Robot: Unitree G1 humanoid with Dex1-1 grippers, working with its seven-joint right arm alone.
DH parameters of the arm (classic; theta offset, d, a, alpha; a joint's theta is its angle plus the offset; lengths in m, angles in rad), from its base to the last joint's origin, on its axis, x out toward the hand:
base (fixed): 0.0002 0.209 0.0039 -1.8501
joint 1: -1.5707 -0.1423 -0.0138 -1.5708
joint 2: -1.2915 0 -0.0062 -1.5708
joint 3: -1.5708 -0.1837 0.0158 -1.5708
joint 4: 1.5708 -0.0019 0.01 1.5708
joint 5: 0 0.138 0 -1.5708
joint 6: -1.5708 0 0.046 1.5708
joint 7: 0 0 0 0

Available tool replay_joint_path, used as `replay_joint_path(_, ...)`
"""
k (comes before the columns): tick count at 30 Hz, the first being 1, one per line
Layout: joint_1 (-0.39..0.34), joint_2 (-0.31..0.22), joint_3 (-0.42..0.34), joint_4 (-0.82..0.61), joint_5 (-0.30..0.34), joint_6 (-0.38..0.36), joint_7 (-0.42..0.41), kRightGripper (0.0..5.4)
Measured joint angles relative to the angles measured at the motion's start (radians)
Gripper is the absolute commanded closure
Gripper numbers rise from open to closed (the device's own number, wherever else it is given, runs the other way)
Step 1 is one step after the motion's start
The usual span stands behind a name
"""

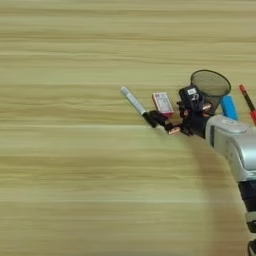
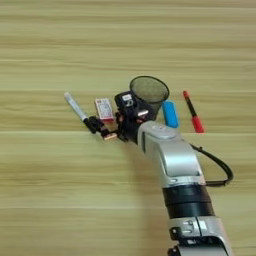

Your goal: Move the objects on the table

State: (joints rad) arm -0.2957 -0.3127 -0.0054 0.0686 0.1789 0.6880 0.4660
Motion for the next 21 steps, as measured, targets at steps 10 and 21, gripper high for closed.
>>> replay_joint_path(10,-0.004,0.011,0.020,0.048,-0.033,-0.035,-0.004,0.08)
replay_joint_path(21,-0.031,0.017,0.012,0.097,-0.038,-0.069,-0.027,0.08)
